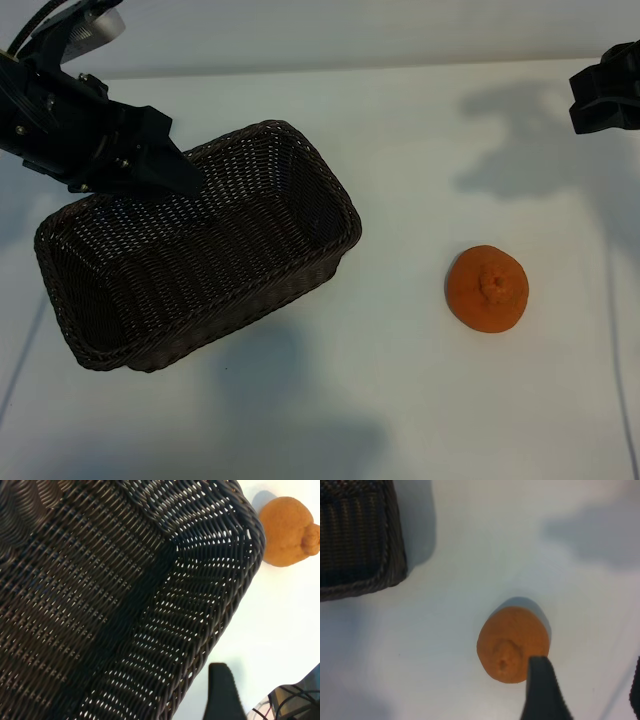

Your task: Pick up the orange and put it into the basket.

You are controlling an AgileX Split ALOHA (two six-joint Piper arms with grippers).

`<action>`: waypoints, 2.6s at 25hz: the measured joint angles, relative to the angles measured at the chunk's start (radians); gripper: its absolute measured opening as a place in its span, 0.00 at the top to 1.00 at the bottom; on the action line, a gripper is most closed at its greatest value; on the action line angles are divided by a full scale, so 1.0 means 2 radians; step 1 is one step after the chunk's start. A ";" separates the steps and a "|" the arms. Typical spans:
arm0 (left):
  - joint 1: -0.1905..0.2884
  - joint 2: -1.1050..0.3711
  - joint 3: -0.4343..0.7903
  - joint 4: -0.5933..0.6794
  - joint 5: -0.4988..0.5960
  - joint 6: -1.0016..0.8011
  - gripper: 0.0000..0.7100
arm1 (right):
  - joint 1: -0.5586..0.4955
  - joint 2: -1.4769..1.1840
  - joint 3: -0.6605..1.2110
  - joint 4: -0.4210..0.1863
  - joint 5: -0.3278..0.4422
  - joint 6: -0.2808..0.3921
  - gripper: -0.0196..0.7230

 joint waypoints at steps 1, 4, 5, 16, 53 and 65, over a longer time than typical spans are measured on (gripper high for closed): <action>0.000 0.000 0.000 0.000 0.000 0.000 0.31 | 0.000 0.000 0.000 0.000 0.000 0.000 0.41; 0.000 0.000 0.000 0.000 0.000 0.000 0.31 | 0.000 0.000 0.000 0.000 0.000 0.000 0.41; 0.000 0.000 0.000 0.000 0.000 0.001 0.31 | 0.000 0.000 0.000 0.000 0.000 0.000 0.41; 0.000 0.000 0.000 0.000 0.000 0.001 0.31 | 0.000 0.000 0.000 0.000 0.000 0.000 0.41; 0.122 -0.141 0.000 0.224 0.053 -0.224 0.31 | 0.000 0.000 0.000 0.001 0.000 0.000 0.41; 0.124 -0.142 0.038 0.274 0.048 -0.265 0.31 | 0.000 0.000 0.000 0.001 0.000 0.000 0.41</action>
